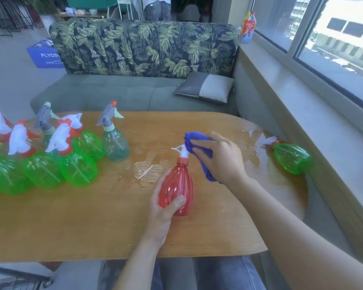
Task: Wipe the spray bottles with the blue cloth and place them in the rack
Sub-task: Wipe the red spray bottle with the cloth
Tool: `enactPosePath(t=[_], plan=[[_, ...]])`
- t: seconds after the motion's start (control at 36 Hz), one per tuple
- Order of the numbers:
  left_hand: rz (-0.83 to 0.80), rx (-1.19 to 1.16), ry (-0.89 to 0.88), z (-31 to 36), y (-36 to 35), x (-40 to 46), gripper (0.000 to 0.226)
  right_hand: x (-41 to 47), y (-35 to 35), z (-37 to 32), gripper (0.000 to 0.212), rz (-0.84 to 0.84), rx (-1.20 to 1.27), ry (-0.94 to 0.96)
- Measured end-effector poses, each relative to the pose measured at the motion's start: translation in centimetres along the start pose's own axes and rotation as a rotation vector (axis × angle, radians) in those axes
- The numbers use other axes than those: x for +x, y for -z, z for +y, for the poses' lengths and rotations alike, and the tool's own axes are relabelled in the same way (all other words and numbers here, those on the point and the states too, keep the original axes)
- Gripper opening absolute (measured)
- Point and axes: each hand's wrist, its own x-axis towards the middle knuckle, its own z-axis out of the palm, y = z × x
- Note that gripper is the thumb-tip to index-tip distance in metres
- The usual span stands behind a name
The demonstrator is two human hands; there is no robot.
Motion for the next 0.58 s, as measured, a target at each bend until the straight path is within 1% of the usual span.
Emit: enactPosePath(t=[0.08,0.22,0.28,0.36,0.39,0.42,0.47,0.53,0.58], plan=[[-0.009,0.012,0.004,0.1,-0.2,0.0,0.081,-0.6,-0.1,0.2,0.019,0.028,-0.008,-0.006],[0.027,0.003,0.0,0.2,-0.1,0.1,0.081,-2.8,0.2,0.6,0.019,0.021,-0.022,0.076],[0.028,0.013,-0.008,0.4,-0.3,0.0,0.08,-3.9,0.5,1.2,0.019,-0.039,-0.017,0.084],[0.013,0.024,-0.011,0.6,-0.6,-0.1,0.08,-4.3,1.5,1.9,0.015,-0.205,-0.012,0.018],[0.017,0.026,-0.015,0.6,-0.6,0.0,0.08,-4.1,1.7,1.8,0.016,-0.231,0.003,0.001],[0.021,0.024,-0.016,0.5,-0.6,0.0,0.08,-3.7,1.9,1.6,0.016,-0.219,0.034,-0.011],[0.021,0.017,-0.013,0.4,-0.5,0.0,0.081,-3.0,1.9,1.0,0.017,-0.114,0.1,-0.034],[0.014,0.013,-0.013,0.3,-0.5,0.0,0.082,-2.3,1.6,0.7,0.018,-0.019,0.112,-0.061],[0.022,0.007,-0.005,0.2,-0.4,-0.1,0.081,-2.2,1.1,0.6,0.019,-0.011,0.084,-0.069]])
